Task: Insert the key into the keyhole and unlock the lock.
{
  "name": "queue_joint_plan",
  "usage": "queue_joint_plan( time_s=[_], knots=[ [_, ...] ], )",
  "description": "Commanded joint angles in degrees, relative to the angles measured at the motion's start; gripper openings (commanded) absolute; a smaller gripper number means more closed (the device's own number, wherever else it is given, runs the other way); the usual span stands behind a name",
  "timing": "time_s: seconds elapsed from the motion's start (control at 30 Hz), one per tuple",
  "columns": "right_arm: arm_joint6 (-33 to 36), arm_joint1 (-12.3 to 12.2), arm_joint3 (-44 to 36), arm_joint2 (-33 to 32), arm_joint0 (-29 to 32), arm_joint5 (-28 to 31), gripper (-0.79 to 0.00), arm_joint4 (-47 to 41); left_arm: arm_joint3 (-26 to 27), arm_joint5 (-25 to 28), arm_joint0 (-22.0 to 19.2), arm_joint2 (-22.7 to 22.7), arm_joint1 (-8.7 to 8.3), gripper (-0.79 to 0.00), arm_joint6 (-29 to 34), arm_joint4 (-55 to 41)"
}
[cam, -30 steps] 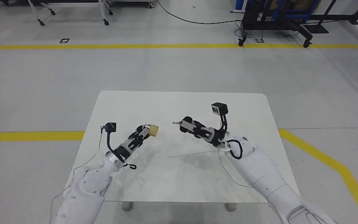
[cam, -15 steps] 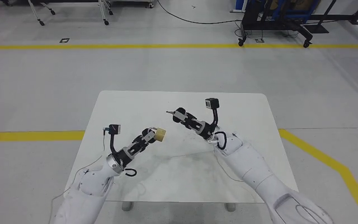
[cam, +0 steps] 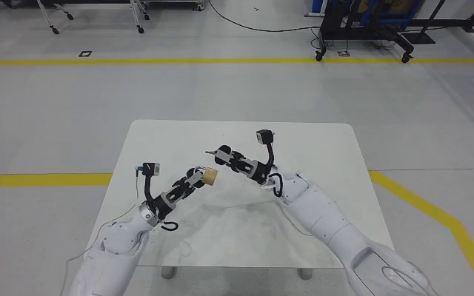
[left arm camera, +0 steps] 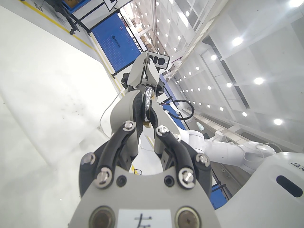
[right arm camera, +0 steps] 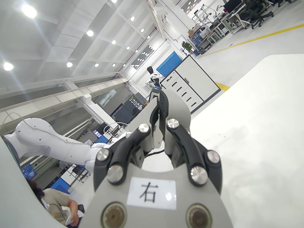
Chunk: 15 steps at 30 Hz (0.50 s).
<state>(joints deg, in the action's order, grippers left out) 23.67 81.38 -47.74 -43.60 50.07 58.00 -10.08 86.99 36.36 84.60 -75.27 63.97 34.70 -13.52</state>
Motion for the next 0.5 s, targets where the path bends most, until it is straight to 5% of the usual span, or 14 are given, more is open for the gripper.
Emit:
queue_joint_plan(
  time_s=[0.0, 0.47],
  knots=[
    [0.85, 0.16, 0.19, 0.24, -0.14, 0.00, -0.785, -0.21, 0.14, 0.04, 0.03, -0.02, 0.04, -0.785, -0.54, -0.14],
    [6.93, 0.44, -3.01, -0.15, 0.31, 0.00, -0.785, -2.43, -0.19, -2.19, 0.05, -0.56, 0.23, -0.785, -4.09, -0.43]
  ],
)
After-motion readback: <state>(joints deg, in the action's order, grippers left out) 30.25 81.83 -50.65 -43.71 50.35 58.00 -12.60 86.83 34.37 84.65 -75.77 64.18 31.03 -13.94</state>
